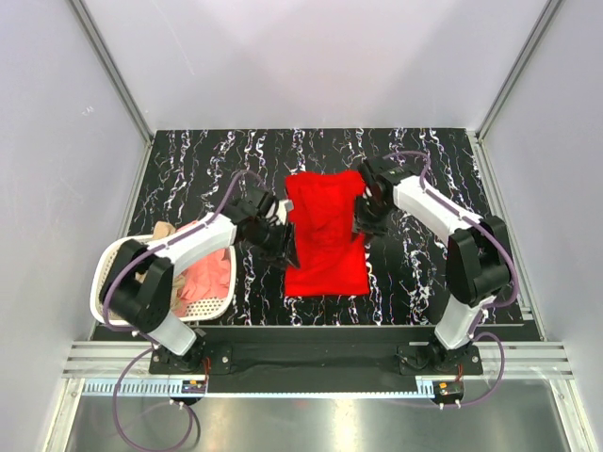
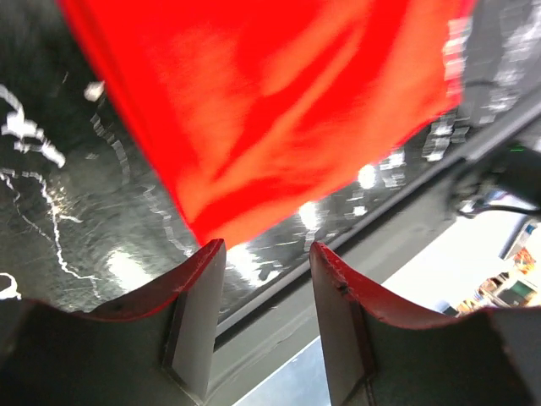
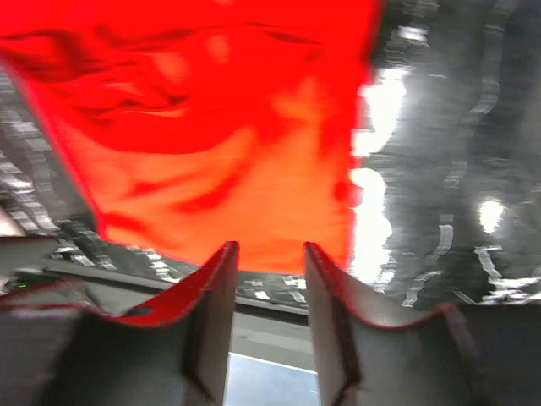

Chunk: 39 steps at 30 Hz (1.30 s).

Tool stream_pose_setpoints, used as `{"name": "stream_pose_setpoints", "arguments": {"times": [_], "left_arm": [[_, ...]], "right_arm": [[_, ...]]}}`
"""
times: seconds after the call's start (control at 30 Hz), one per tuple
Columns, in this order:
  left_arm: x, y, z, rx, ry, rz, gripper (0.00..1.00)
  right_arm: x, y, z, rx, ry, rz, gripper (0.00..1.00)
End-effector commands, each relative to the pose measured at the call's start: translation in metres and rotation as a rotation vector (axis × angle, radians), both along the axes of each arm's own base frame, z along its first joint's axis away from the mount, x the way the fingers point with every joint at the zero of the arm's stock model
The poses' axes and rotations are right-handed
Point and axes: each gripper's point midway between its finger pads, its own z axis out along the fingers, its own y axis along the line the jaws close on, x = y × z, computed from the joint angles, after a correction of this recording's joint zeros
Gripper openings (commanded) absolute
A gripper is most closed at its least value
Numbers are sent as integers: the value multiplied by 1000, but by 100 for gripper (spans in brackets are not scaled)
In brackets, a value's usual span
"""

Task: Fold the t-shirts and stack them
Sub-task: Fold the tshirt

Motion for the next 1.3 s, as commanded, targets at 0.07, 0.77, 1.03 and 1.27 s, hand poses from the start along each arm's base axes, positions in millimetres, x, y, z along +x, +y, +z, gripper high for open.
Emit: {"name": "stream_pose_setpoints", "arguments": {"times": [0.07, 0.77, 1.03, 1.27], "left_arm": [[17, -13, 62, -118, -159, 3, 50], [-1, 32, 72, -129, -211, 154, 47], [-3, 38, 74, -119, -211, 159, 47], [-1, 40, 70, -106, -203, 143, 47]], "right_arm": [[10, 40, 7, -22, -20, -25, 49], [46, 84, -57, -289, -78, 55, 72], [91, 62, -64, -329, -99, 19, 72], [104, 71, -38, -241, -115, 78, 73]]}}
